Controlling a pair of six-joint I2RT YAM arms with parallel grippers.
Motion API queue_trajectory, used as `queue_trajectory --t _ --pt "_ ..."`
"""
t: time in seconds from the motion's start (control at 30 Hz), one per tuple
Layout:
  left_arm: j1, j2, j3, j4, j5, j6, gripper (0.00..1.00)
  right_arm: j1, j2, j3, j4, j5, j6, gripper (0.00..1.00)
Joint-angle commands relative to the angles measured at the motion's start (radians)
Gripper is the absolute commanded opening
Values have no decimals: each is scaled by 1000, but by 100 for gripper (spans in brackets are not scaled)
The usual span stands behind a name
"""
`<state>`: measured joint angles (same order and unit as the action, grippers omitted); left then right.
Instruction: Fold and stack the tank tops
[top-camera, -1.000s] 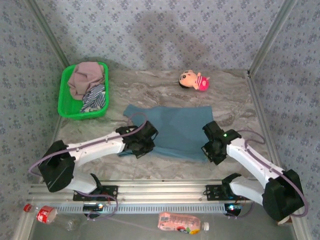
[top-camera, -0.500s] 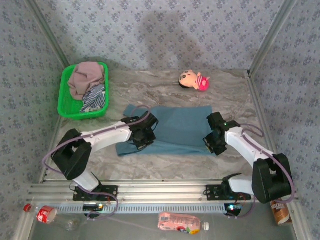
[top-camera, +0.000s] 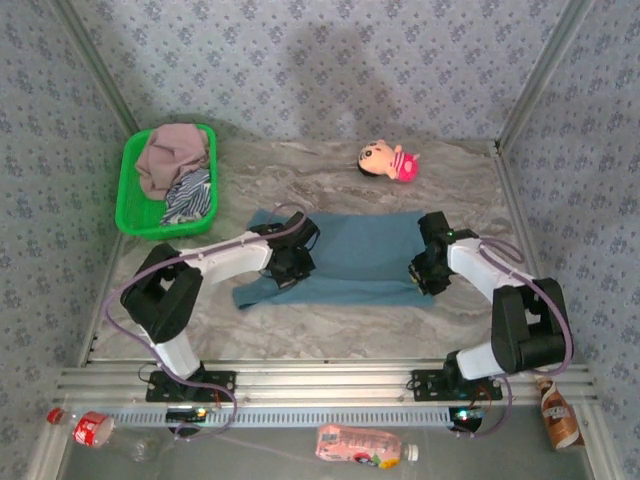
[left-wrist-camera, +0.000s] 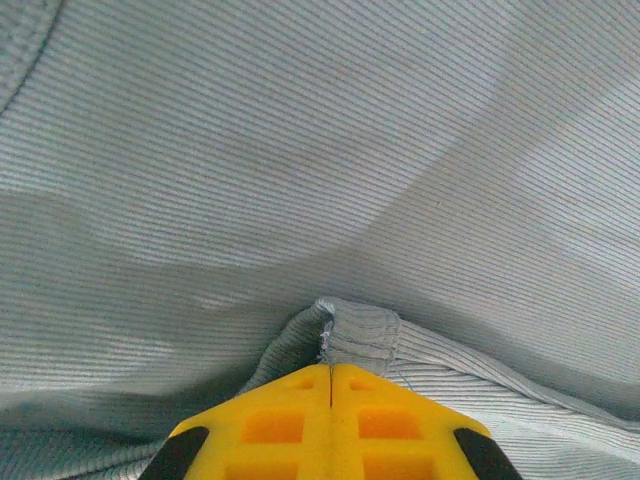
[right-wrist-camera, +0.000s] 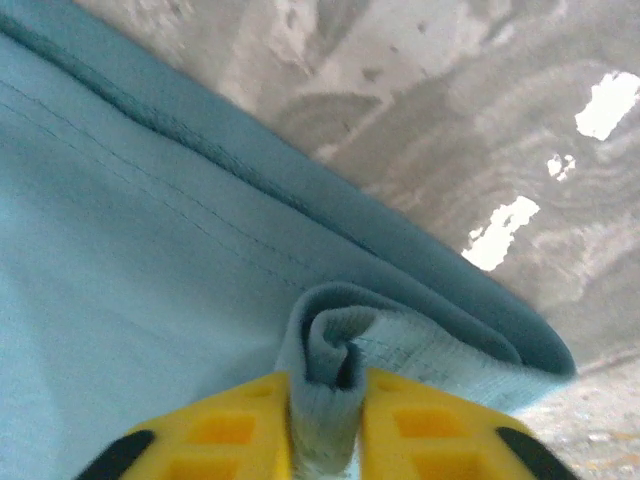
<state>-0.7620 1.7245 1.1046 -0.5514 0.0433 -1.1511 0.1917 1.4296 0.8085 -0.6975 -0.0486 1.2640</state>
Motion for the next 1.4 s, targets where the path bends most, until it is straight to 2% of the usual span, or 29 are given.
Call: queue_trajectory --t 0.0,0.2,0.3,0.57,0.7,0.83,0.93,1.03,1.17,1.37 --pt "15 7 39 -54 -28 34 0 -38 9 28 23 14 -16 28" --pt "22 47 79 -65 -16 55 0 -84 17 6 91 -3 -6 32" --pt "25 50 101 -82 -23 73 2 -126 12 3 92 -2 -50 34" --pt "41 -11 152 -269 -21 147 36 -157 -96 77 -14 7 -301 45" --pt "47 -106 112 -380 -9 152 43 -89 -177 58 -39 -57 -381 47" --pt "49 -247 -26 -470 -13 93 49 11 -240 -23 52 -124 -396 48" --pt "66 -347 -128 -493 -13 60 50 87 -240 -61 136 -137 -387 49" --pt "97 -379 -200 -530 -34 67 51 155 -215 -67 170 -120 -406 50" --pt "178 -443 -318 -418 -37 48 53 218 -186 -75 205 -115 -433 52" --pt "281 -436 -356 -339 -45 121 52 256 -175 -110 245 -124 -457 53"
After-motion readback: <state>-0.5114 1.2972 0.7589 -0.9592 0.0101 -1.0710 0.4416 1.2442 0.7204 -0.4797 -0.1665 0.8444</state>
